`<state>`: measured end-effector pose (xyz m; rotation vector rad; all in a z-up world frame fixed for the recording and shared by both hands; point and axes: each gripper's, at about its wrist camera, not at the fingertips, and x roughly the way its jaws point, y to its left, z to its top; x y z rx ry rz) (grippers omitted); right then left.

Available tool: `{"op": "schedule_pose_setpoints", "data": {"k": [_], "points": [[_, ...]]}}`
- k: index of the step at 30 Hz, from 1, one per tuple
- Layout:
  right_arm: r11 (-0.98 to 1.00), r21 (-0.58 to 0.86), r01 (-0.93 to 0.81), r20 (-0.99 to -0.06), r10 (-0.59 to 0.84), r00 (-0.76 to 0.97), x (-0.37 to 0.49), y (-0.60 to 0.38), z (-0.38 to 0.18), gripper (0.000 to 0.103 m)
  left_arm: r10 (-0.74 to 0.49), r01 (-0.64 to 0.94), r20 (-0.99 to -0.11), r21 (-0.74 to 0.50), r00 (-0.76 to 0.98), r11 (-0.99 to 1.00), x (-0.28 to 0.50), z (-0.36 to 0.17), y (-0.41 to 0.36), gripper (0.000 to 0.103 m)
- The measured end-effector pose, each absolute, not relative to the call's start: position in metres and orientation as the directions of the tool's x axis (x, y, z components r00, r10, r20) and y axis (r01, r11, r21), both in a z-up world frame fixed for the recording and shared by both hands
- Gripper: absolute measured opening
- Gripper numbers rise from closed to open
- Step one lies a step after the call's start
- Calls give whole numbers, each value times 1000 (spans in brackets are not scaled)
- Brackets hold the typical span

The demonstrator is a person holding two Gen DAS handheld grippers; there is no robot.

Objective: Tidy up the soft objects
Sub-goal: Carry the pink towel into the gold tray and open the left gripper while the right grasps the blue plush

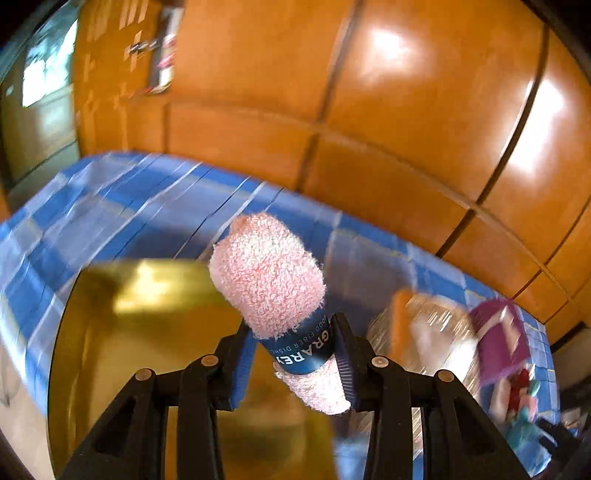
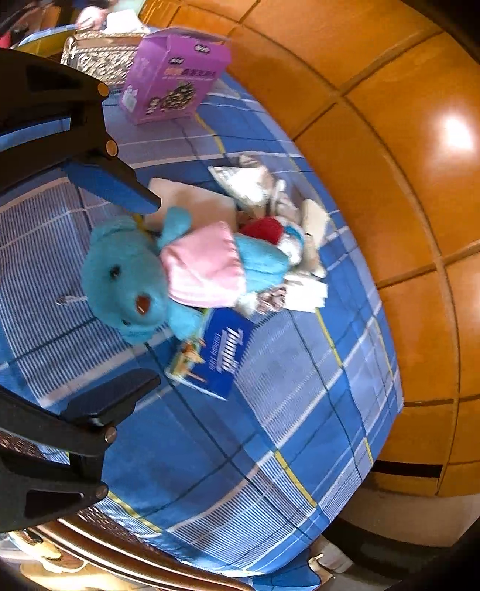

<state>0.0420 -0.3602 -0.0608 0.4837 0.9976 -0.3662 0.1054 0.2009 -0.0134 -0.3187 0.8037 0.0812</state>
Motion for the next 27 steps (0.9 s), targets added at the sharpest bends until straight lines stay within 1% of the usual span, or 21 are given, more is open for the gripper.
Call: {"op": "schedule_pose_setpoints", "data": {"k": [4, 9, 10, 11, 12, 14, 16, 18, 20, 21, 22, 25, 27], "points": [[852, 133, 506, -879, -134, 457, 50, -346, -66, 87, -59, -223, -748, -271, 661, 936, 69, -44, 207, 40], [876, 5, 482, -898, -208, 388, 66, -335, -79, 87, -109, -215, -778, -301, 619, 929, 41, -75, 207, 41], [885, -13, 466, -902, -211, 377, 68, -332, -82, 80, -113, -212, -787, -297, 607, 931, 39, -82, 206, 42], [893, -17, 450, -903, -206, 376, 70, -329, -85, 65, -122, -204, -794, -297, 596, 933, 38, -86, 203, 42], [897, -13, 442, -905, -198, 376, 70, -327, -88, 65, -128, -206, -797, -302, 590, 931, 38, -90, 202, 43], [901, -47, 432, -896, -229, 380, 70, -320, -92, 63, -148, -196, -806, -310, 573, 930, 38, -97, 198, 43], [906, -65, 418, -891, -241, 384, 70, -315, -95, 63, -143, -185, -807, -297, 573, 937, 34, -99, 190, 45], [908, -68, 413, -892, -241, 382, 69, -314, -96, 63, -139, -163, -802, -282, 581, 946, 31, -97, 184, 49], [908, -68, 413, -893, -240, 381, 69, -315, -95, 63, -133, -153, -799, -271, 587, 950, 28, -97, 180, 59], [909, -71, 411, -891, -243, 383, 68, -314, -95, 62, -127, -152, -795, -265, 593, 952, 25, -96, 180, 66], [910, -76, 408, -888, -248, 387, 68, -314, -94, 59, -112, -150, -789, -250, 604, 956, 22, -94, 178, 71], [912, -83, 402, -881, -256, 399, 69, -310, -91, 52, -83, -144, -779, -217, 622, 966, 17, -87, 176, 73], [913, -44, 406, -883, -226, 411, 68, -311, -85, 49, -64, -136, -773, -192, 631, 972, 13, -81, 175, 74]]}}
